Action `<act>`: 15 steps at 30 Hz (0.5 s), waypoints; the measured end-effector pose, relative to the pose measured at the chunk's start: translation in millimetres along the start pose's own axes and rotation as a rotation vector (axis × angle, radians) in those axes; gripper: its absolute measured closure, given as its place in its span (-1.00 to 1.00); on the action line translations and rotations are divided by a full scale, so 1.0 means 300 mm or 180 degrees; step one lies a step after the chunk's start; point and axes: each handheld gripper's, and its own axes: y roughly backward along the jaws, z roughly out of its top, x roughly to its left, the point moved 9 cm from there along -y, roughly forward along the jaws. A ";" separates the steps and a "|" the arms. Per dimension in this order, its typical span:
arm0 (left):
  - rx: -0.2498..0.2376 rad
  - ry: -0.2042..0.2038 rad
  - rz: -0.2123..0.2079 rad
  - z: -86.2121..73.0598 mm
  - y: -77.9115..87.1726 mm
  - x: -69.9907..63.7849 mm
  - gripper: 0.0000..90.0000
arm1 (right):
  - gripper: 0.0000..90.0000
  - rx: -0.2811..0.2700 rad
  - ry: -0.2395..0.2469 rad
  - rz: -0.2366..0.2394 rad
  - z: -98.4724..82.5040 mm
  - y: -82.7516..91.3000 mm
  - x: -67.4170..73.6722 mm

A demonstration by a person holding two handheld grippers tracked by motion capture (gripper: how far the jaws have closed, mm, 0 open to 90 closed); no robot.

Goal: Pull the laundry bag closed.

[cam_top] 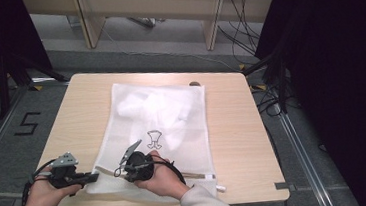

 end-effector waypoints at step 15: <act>0.0008 -0.0004 0.0004 -0.001 -0.001 0.001 0.90 | 0.83 0.0019 -0.0001 -0.0015 -0.010 0.015 -0.004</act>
